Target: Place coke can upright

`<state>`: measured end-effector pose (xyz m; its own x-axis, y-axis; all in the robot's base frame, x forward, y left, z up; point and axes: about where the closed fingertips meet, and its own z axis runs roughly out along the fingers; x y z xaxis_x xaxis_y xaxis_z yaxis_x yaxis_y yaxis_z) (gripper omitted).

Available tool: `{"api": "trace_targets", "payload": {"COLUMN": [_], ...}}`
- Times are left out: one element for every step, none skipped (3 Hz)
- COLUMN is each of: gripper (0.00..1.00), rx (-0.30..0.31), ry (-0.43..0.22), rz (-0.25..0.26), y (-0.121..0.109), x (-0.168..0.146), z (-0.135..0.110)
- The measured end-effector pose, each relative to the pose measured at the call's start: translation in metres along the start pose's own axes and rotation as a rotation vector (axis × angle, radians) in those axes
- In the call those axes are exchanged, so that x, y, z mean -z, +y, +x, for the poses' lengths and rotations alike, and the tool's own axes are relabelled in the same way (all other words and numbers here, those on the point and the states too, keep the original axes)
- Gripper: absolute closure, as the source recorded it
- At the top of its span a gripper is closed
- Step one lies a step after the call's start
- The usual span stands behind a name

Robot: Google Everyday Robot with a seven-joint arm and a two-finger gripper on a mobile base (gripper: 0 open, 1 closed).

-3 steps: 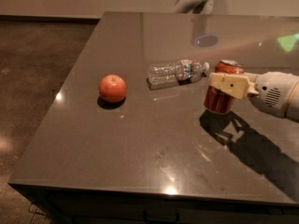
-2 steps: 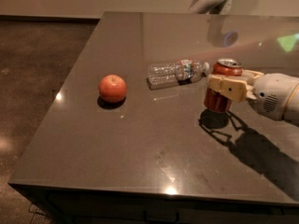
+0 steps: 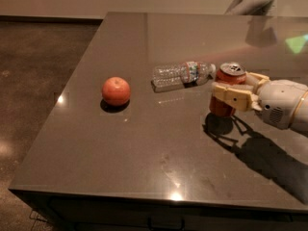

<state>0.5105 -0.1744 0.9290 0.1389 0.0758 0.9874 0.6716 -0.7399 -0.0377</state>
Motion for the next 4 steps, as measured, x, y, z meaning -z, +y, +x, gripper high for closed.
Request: {"api": "trace_targets", "payload": {"gripper": [1.00,1.00,0.90,0.66], "rx": [0.008,-0.002,-0.004,-0.003], "ry": [-0.010,-0.022,-0.009,0.008], "rz": [0.020,0.032,0.032,0.031], "y": [-0.003,-0.004,-0.005,-0.005], "x": [-0.004,-0.009,-0.012,-0.016], "z": [-0.009,-0.018,-0.022,-0.026]}}
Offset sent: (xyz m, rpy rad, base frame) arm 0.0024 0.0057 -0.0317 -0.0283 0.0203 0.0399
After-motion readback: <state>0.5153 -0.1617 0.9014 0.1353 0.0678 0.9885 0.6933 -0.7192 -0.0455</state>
